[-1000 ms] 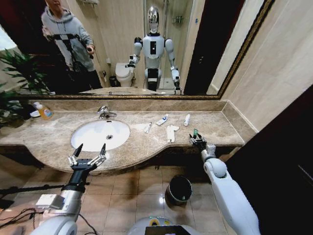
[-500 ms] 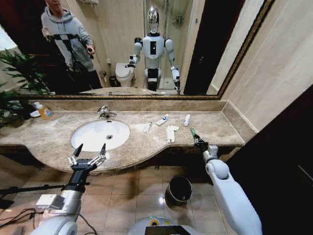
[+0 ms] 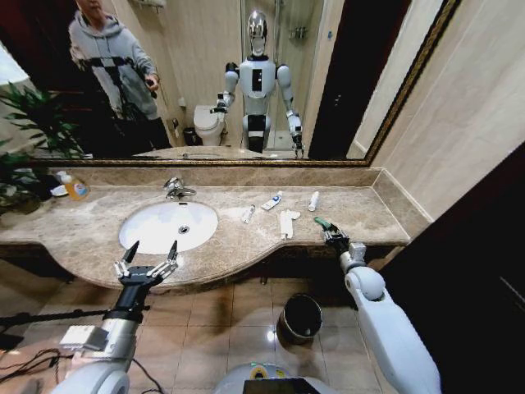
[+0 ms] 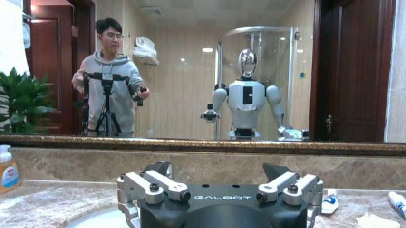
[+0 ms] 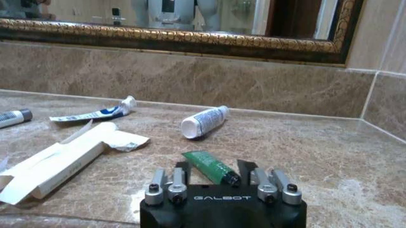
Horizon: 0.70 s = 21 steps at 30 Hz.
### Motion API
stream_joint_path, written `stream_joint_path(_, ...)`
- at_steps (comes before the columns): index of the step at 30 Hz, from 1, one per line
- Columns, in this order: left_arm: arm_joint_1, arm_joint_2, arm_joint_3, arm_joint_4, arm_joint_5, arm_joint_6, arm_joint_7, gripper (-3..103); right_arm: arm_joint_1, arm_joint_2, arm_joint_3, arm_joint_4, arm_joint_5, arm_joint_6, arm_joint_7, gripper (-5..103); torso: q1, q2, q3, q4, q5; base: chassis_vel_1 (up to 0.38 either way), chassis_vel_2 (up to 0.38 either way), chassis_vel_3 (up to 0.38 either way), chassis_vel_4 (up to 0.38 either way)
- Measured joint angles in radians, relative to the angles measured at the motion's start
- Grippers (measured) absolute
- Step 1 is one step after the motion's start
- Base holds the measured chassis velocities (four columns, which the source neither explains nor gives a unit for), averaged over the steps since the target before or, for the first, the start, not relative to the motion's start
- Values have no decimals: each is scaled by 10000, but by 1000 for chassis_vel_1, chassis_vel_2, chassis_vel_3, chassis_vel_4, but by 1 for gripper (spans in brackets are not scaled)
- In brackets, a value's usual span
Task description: Pick up the trash from the sink and place it in the trash bin.
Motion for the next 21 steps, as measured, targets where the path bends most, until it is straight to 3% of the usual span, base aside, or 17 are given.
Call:
stream_joint_path(4,0,0,0,0,0,0,0,100,68,-49,-11,-122,13,-42,-114,65,0,0,0,0,1,0,0,0,0)
stream_joint_path(6,0,0,0,0,0,0,0,100,83,-61,-16,-149,18,-55,-141,65,0,0,0,0,1,0,0,0,0)
stream_joint_path(13,0,0,0,0,0,0,0,100,252,-167,-79,-406,98,-161,-342,97,0,-1,0,0,1,0,0,0,0)
stream_joint_path(17,0,0,0,0,0,0,0,100,304,-207,-99,-493,156,-176,-427,96,0,-2,0,0,1,0,0,0,0)
stream_joint_path(21,0,0,1,0,0,0,0,100,348,-223,-107,-547,197,-175,-448,80,0,-2,0,0,0,0,0,0,0)
